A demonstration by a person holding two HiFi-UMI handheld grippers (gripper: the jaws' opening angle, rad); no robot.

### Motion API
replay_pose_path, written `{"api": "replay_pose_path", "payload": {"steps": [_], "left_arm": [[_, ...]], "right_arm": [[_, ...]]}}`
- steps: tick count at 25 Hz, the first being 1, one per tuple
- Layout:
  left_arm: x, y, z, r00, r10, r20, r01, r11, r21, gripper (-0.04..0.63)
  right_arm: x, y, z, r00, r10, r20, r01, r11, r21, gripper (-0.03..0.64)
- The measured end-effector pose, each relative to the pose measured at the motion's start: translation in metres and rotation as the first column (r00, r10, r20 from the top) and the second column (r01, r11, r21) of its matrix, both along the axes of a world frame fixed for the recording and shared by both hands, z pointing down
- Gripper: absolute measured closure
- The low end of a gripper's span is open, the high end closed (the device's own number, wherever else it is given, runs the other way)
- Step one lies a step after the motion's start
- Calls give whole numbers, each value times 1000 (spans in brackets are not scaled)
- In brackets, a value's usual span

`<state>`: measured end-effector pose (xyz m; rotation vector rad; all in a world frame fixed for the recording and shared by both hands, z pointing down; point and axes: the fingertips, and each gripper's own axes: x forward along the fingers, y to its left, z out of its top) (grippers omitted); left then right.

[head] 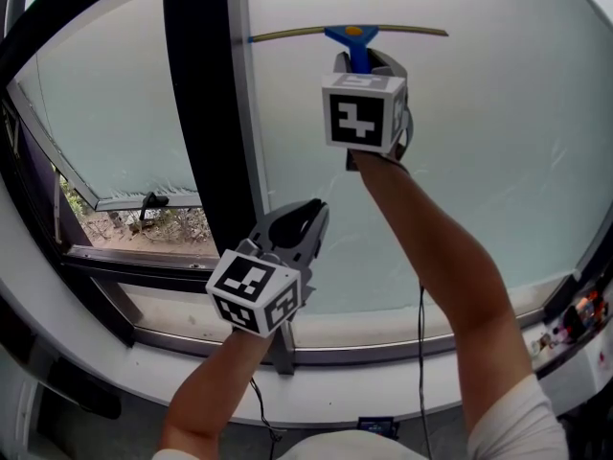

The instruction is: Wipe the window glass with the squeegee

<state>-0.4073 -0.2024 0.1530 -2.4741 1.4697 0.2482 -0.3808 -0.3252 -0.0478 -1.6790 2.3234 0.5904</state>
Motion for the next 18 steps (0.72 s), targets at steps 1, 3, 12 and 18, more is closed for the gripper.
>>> {"api": "replay_pose_path", "payload": {"steps": [1, 3, 12, 18], "left_arm": [[0, 0, 2, 1000, 0, -1, 0, 1000, -3, 543], [-1, 1, 5, 1000, 1, -4, -1, 1000, -9, 543], [-2, 0, 20, 1000, 5, -21, -5, 999, -35, 543], [-3, 2, 28, 1000, 8, -29, -10, 999, -51, 543]], "right_arm": [[0, 0, 2, 1000, 0, 0, 0, 1000, -2, 460], [0, 0, 7, 1000, 2, -3, -2, 1000, -6, 460], [-2, -2, 27, 1000, 2, -9, -2, 1000, -19, 460], [-1, -1, 39, 1000, -3, -5, 3, 999, -32, 460]]}}
